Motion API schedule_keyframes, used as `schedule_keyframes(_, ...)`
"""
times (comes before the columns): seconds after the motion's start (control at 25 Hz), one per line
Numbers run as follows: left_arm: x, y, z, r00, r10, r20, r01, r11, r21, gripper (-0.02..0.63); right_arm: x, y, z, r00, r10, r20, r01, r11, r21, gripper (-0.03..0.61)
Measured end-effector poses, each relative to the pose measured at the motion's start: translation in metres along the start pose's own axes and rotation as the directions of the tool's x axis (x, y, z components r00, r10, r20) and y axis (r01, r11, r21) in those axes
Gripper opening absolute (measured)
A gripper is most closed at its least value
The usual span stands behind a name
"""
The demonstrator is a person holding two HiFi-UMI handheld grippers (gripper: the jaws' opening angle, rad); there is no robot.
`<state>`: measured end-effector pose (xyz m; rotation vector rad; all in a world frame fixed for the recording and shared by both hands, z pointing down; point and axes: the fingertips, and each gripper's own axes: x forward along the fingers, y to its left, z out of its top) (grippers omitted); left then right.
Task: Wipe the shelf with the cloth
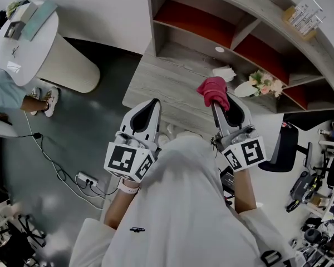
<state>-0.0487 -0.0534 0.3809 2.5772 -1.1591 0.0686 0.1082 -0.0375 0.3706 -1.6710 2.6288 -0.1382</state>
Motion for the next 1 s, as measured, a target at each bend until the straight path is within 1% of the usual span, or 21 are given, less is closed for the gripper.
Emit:
schedule_keyframes(0.16, -0.002, -0.002, -0.006, 1.0, -0.001, -0.014, 0.001, 1.0, -0.002, 0.006, 0.002, 0.01, 0.003, 0.999, 0.047, -0.002, -0.047, 0.997, -0.055, 0.094)
schedule_keyframes(0.24, -0.002, -0.004, -0.006, 1.0, -0.003, -0.016, 0.003, 1.0, 0.003, 0.006, 0.001, 0.01, 0.003, 0.999, 0.052, 0.003, -0.052, 0.998, -0.022, 0.094)
schedule_keyframes(0.32, -0.001, -0.007, -0.005, 1.0, -0.009, -0.013, 0.009, 1.0, 0.011, 0.006, -0.002, 0.004, 0.005, 0.999, 0.037, 0.017, -0.037, 0.999, 0.018, 0.094)
schedule_keyframes(0.36, 0.0, -0.008, -0.005, 1.0, -0.01, -0.01, 0.01, 1.0, 0.012, 0.006, -0.002, 0.001, 0.006, 1.0, 0.026, 0.017, -0.026, 1.0, 0.005, 0.094)
schedule_keyframes(0.48, 0.002, -0.009, -0.003, 1.0, -0.013, -0.01, 0.013, 1.0, 0.017, 0.006, -0.002, -0.001, 0.006, 1.0, 0.005, -0.004, -0.006, 0.989, -0.148, 0.094)
schedule_keyframes(0.52, 0.003, -0.01, -0.003, 1.0, -0.016, -0.01, 0.016, 1.0, 0.019, 0.006, -0.003, -0.001, 0.007, 1.0, 0.01, -0.005, -0.011, 0.986, -0.165, 0.094)
schedule_keyframes(0.68, 0.004, -0.013, -0.004, 1.0, -0.02, -0.01, 0.02, 1.0, 0.019, 0.006, -0.008, -0.002, 0.011, 1.0, 0.013, 0.006, -0.013, 0.991, -0.132, 0.094)
schedule_keyframes(0.84, 0.005, -0.016, -0.004, 1.0, -0.021, -0.011, 0.021, 1.0, 0.022, 0.006, -0.012, -0.008, 0.013, 0.999, -0.01, 0.03, 0.012, 0.997, -0.077, 0.094)
schedule_keyframes(1.0, 0.006, -0.016, -0.007, 1.0, -0.011, -0.011, 0.011, 1.0, 0.014, 0.006, -0.015, -0.012, 0.016, 0.998, -0.038, 0.054, 0.04, 0.998, -0.048, 0.094)
